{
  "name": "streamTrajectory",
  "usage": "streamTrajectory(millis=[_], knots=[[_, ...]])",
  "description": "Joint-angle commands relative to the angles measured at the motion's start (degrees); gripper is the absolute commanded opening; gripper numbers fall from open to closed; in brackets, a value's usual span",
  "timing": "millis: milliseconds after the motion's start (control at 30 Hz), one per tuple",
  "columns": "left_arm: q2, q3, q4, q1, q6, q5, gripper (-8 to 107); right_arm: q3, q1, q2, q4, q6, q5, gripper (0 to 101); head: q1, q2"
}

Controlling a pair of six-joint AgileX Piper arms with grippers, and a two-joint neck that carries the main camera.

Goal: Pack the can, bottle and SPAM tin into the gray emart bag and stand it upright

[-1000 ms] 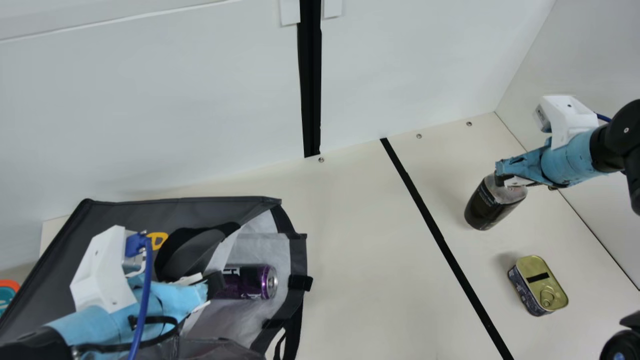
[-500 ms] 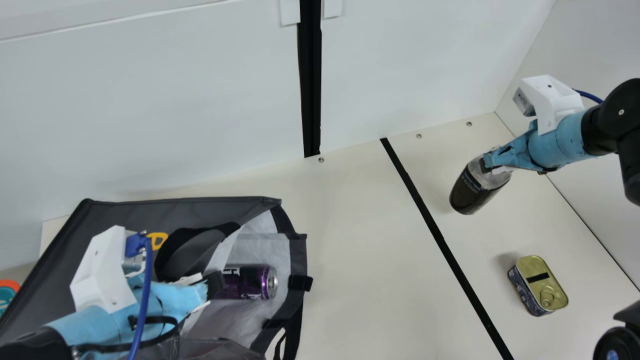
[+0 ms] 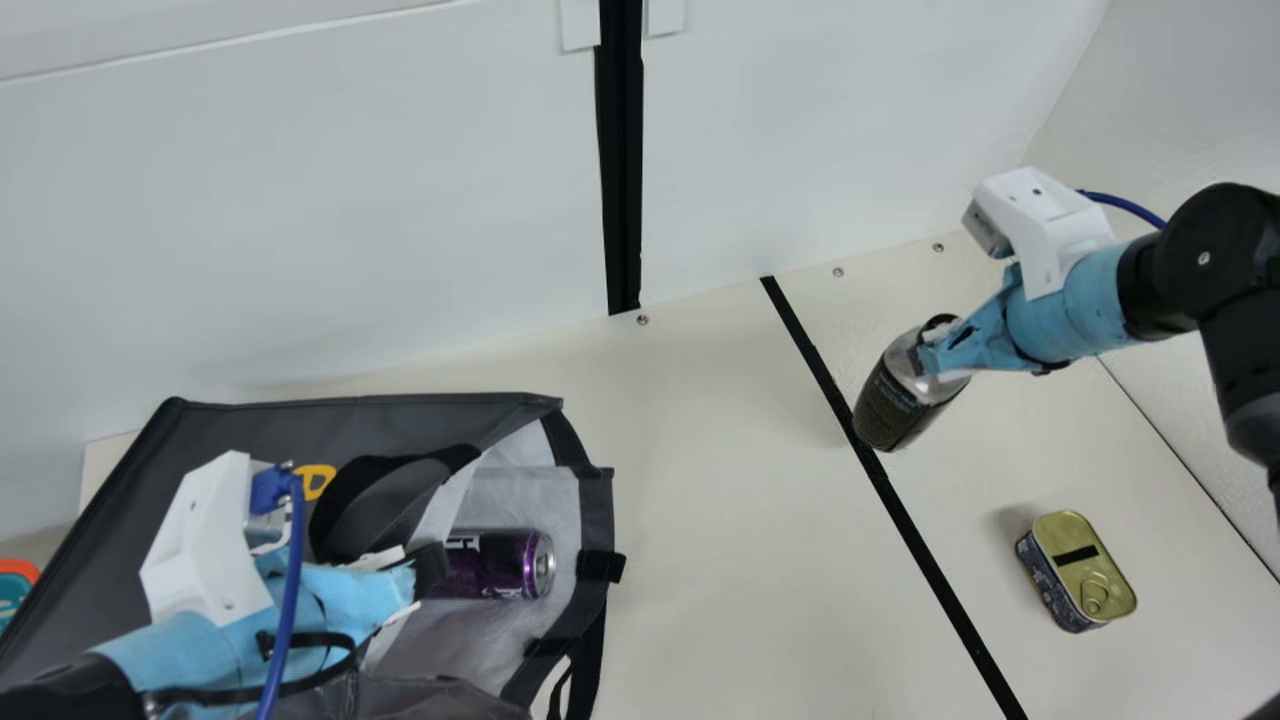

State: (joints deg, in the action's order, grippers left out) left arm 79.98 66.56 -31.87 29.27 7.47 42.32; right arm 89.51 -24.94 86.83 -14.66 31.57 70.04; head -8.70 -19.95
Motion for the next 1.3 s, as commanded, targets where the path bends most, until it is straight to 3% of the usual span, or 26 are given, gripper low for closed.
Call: streamTrajectory(millis=[0, 1267], knots=[[0.00, 0.00, 0.00, 0.00, 0.00, 0.00, -8, -0.82, 1.01, -0.99, 0.34, -0.08, -0.14, 0, -1.30, -0.05], [0.00, 0.00, 0.00, 0.00, 0.00, 0.00, -8, -15.98, 20.96, -14.96, -5.93, -0.65, -0.14, 0, -1.30, -0.05]])
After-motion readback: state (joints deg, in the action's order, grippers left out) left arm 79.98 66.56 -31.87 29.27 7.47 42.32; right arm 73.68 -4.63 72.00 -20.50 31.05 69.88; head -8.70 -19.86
